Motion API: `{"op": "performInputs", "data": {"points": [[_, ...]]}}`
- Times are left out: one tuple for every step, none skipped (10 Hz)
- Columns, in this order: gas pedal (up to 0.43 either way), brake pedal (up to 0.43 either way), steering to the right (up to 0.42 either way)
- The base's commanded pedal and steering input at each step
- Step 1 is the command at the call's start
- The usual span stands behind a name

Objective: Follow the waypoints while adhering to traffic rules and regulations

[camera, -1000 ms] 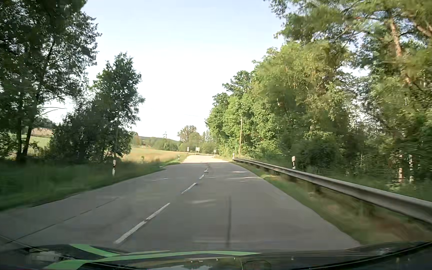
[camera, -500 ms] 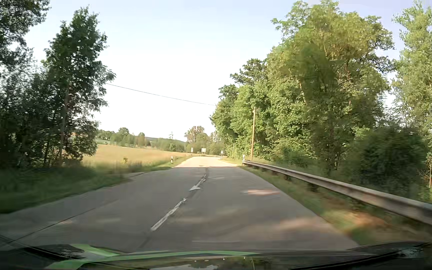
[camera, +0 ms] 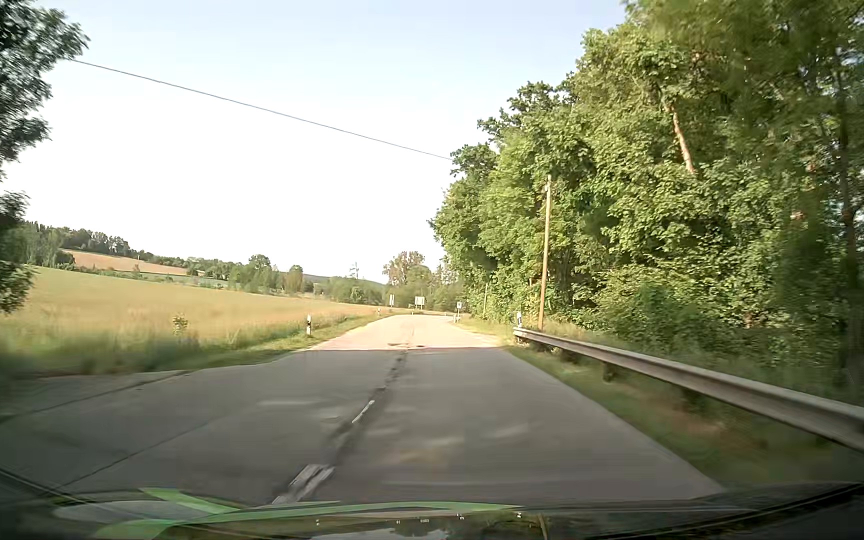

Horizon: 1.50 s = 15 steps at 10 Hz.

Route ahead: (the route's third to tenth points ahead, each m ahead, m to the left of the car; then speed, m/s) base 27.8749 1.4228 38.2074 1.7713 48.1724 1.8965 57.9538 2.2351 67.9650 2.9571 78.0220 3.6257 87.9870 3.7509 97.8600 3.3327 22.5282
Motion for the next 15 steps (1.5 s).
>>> {"op": "performInputs", "data": {"points": [[0.047,0.000,-0.016],[0.008,0.000,-0.016],[0.000,0.000,-0.016],[0.000,0.000,-0.016],[0.000,0.000,-0.016],[0.000,0.000,-0.016],[0.000,0.000,-0.015],[0.000,0.000,-0.014],[0.000,0.000,-0.014],[0.000,0.000,-0.010],[0.000,0.000,-0.007],[0.000,0.000,-0.007],[0.000,0.000,-0.007],[0.000,0.000,-0.007],[0.000,0.000,-0.006]]}}
